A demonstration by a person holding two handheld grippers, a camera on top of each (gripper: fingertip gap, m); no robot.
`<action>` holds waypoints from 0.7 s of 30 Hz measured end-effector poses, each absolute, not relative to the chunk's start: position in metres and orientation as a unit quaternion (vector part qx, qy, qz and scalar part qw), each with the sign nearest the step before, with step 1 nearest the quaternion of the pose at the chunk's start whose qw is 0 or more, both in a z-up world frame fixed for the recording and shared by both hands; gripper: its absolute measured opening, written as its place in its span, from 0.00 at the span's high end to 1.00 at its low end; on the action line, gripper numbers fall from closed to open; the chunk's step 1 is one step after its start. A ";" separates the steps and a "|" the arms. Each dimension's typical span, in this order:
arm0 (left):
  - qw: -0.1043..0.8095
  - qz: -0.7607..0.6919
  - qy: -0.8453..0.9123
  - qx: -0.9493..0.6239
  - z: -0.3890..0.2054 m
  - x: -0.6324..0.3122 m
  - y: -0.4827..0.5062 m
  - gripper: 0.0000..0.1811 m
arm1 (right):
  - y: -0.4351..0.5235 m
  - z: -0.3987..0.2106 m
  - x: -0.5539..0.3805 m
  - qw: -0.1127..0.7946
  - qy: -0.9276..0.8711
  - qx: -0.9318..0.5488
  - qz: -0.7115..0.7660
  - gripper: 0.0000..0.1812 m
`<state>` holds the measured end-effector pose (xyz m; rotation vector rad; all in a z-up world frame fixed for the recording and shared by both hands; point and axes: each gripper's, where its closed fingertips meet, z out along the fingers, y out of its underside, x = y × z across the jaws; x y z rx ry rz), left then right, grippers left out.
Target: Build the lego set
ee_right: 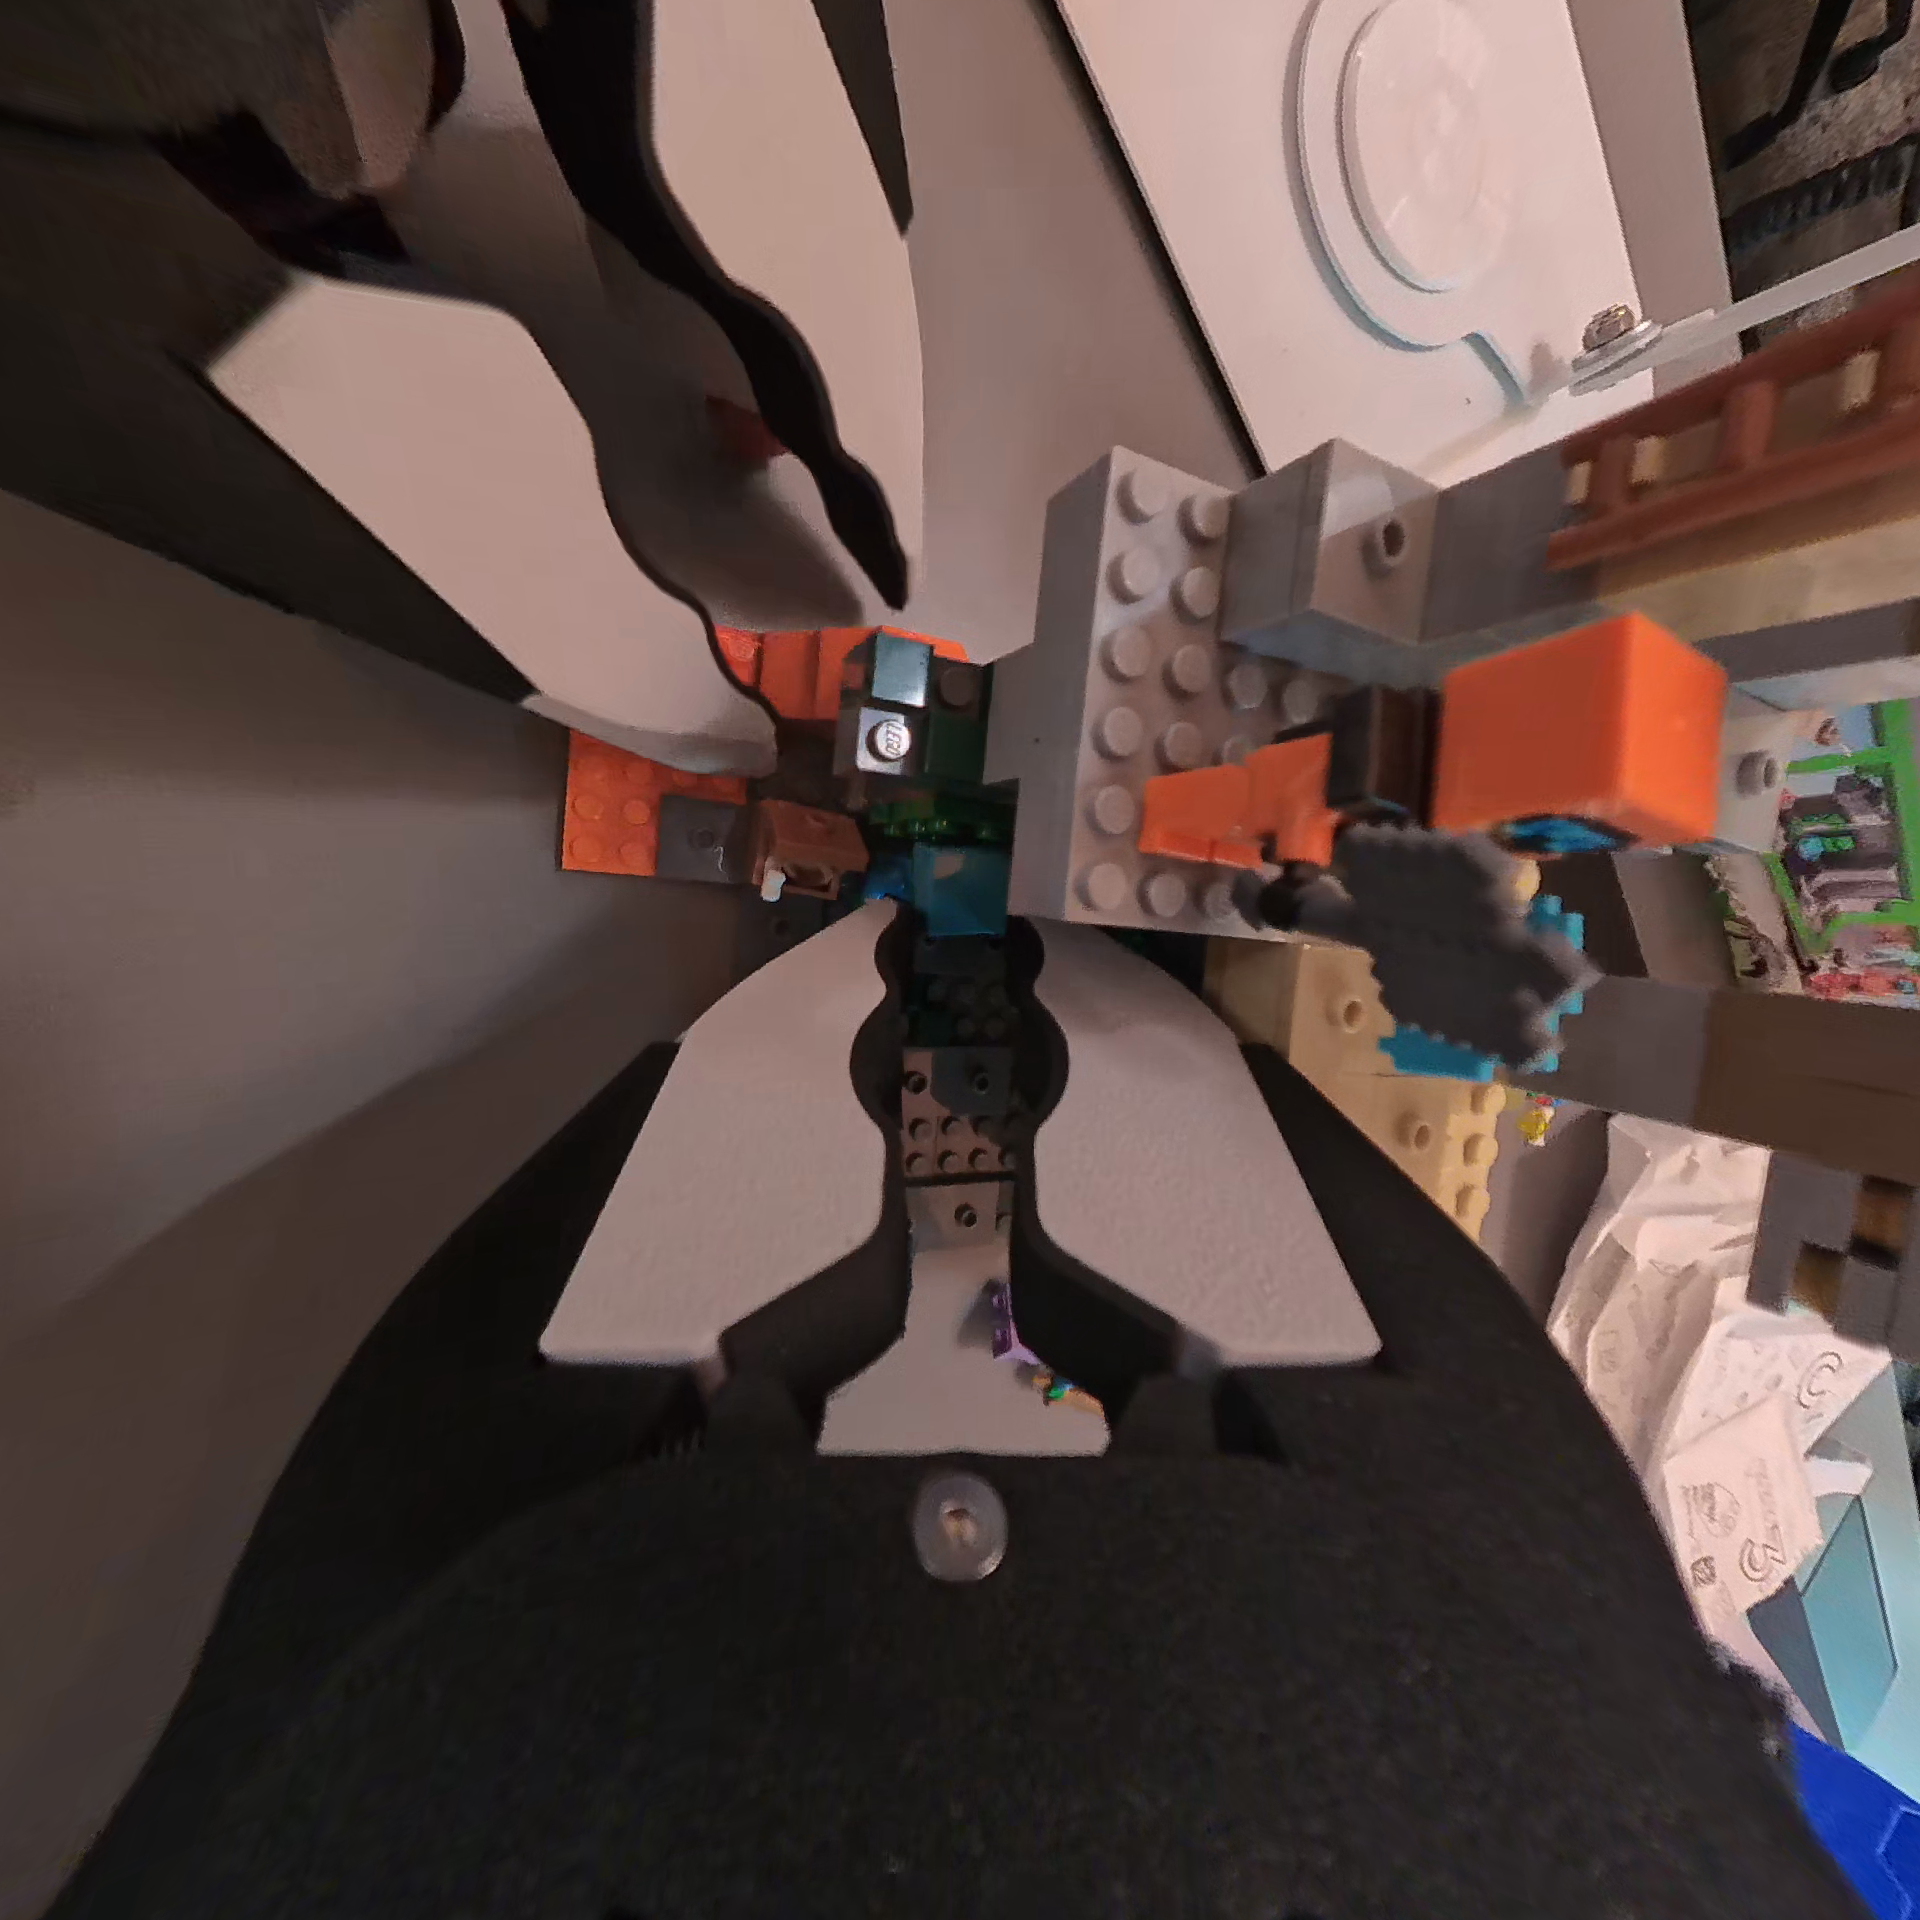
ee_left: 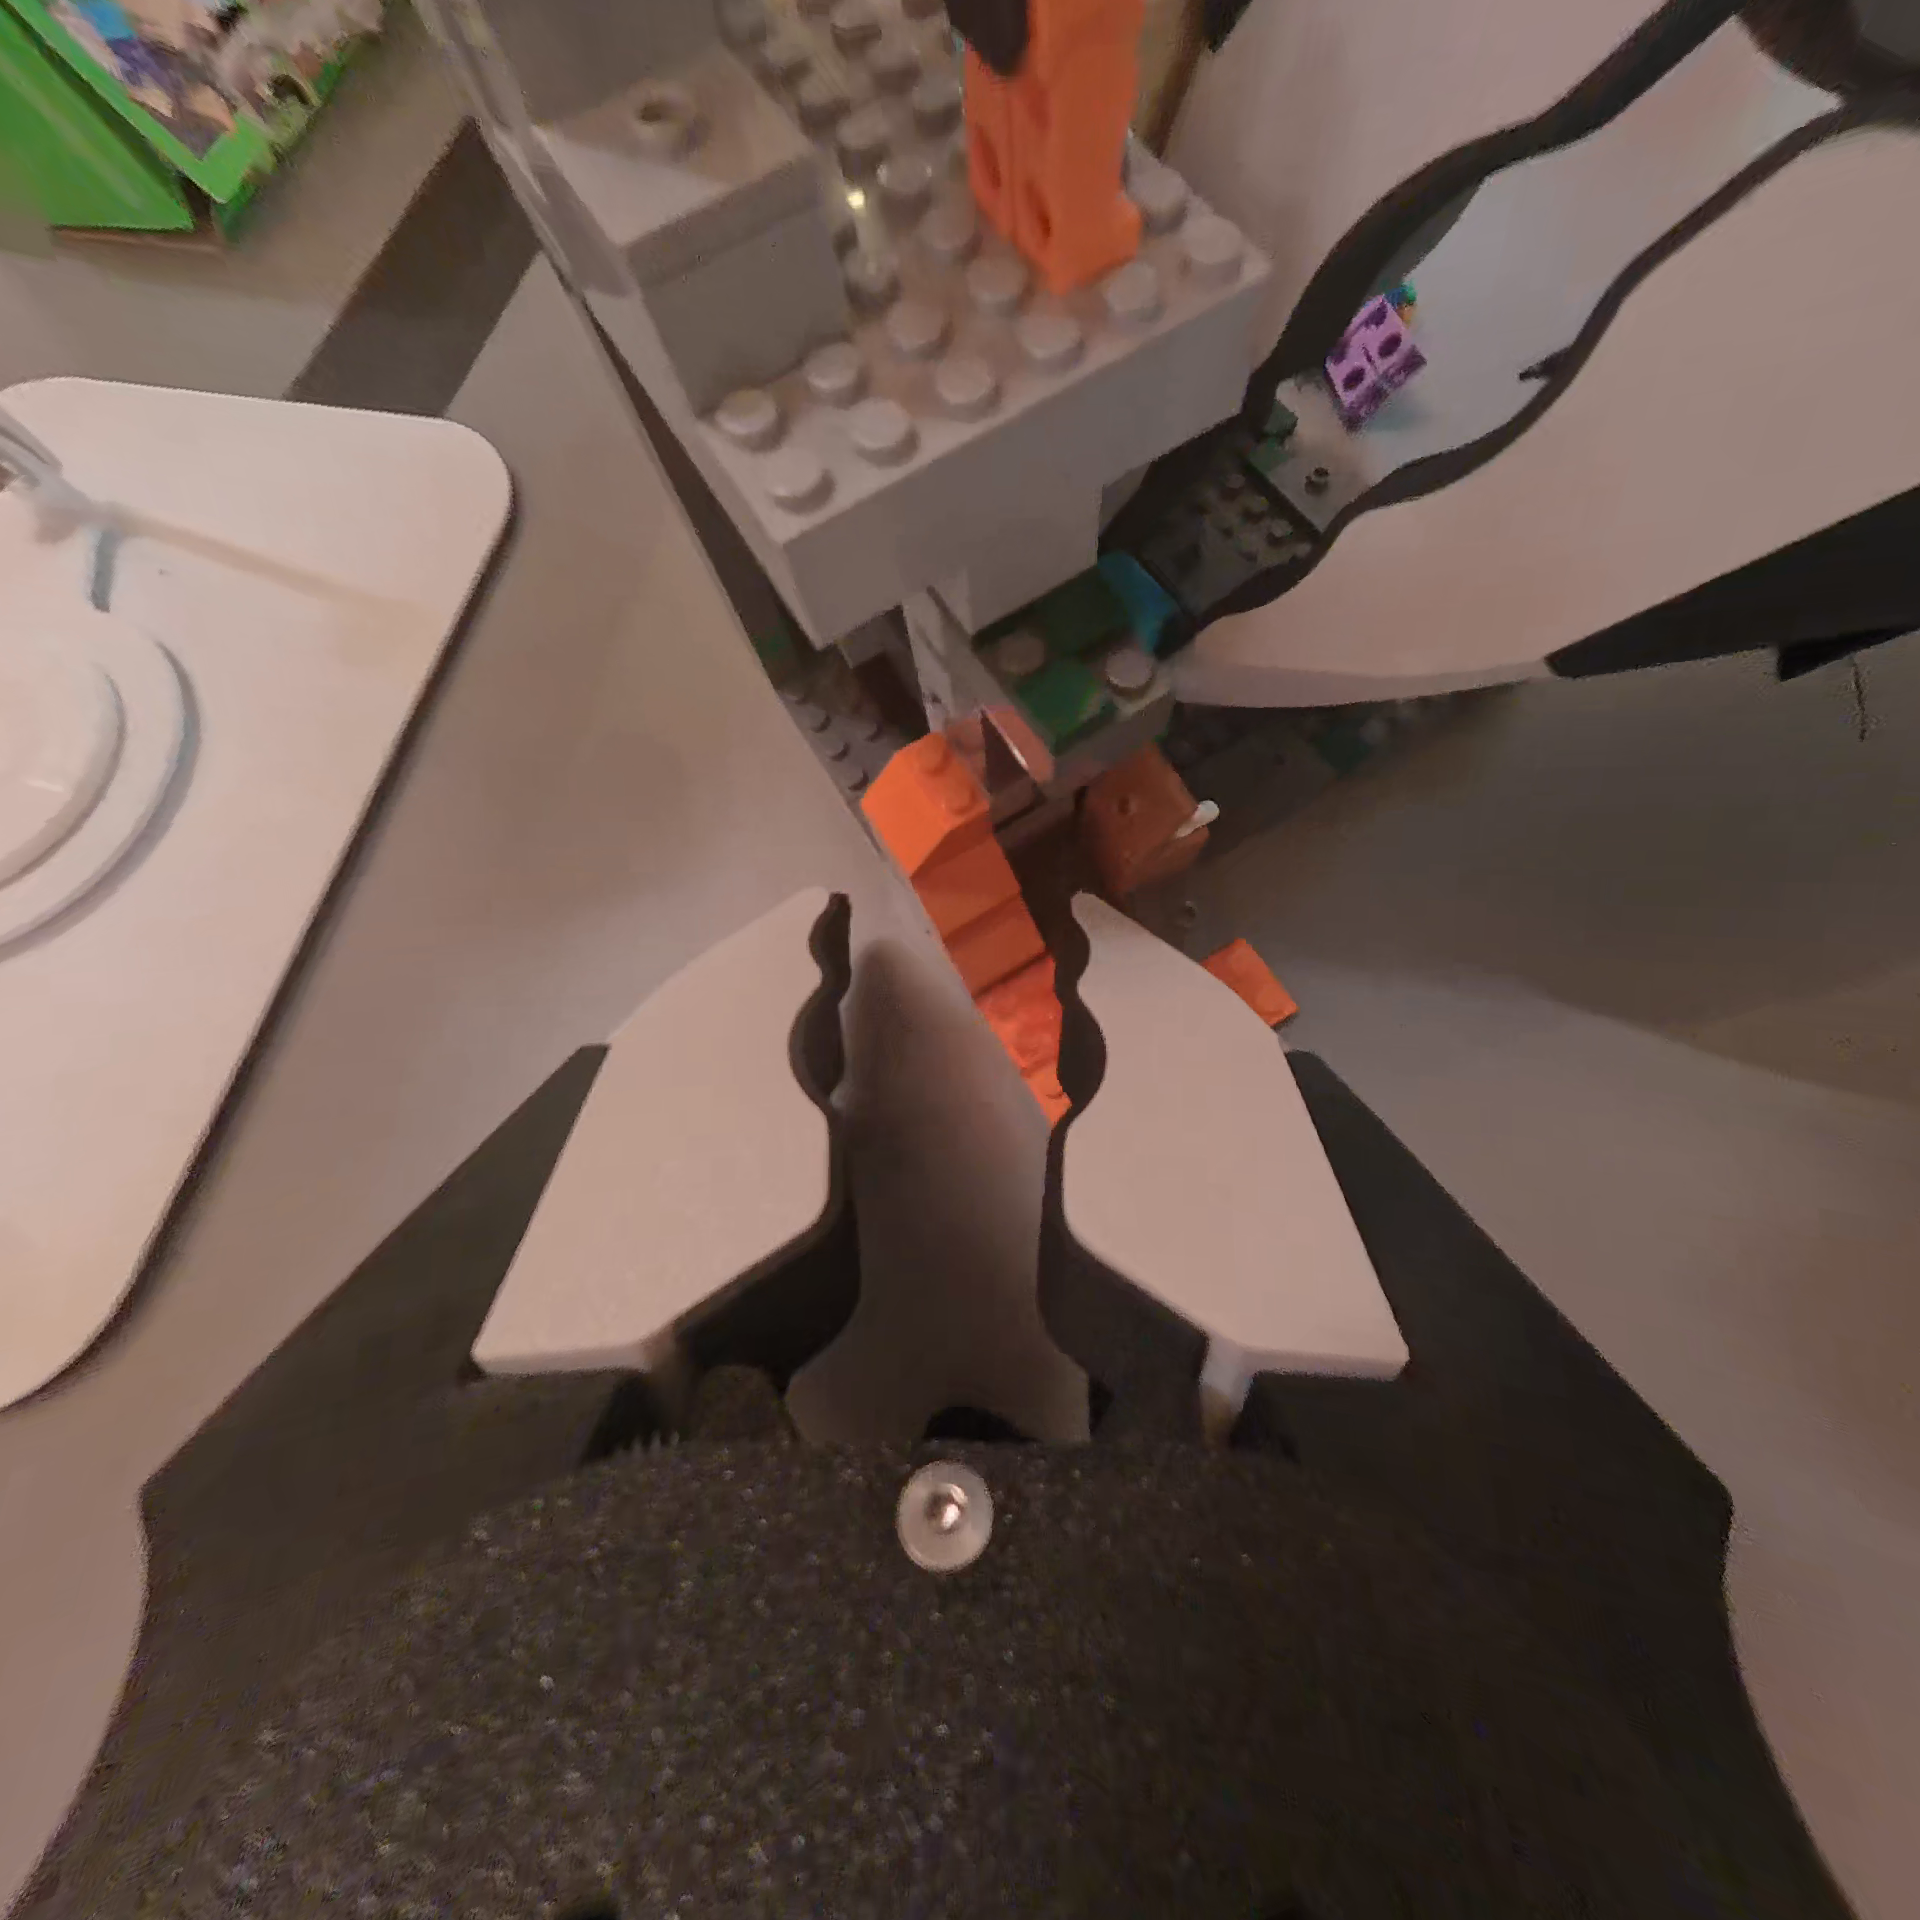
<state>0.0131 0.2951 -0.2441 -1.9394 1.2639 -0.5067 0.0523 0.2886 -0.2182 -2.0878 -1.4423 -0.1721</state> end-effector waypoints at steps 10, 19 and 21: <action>0.376 -0.190 0.499 -0.757 -0.246 0.018 0.296 0.87 | 0.292 -0.219 0.054 0.294 -0.546 -0.781 -0.078 0.91; 0.380 -0.182 0.497 -0.759 -0.246 0.018 0.296 0.88 | 0.292 -0.220 0.055 0.295 -0.564 -0.766 -0.087 0.91; 0.380 -0.181 0.497 -0.759 -0.246 0.018 0.296 0.88 | 0.292 -0.221 0.056 0.295 -0.570 -0.761 -0.092 0.91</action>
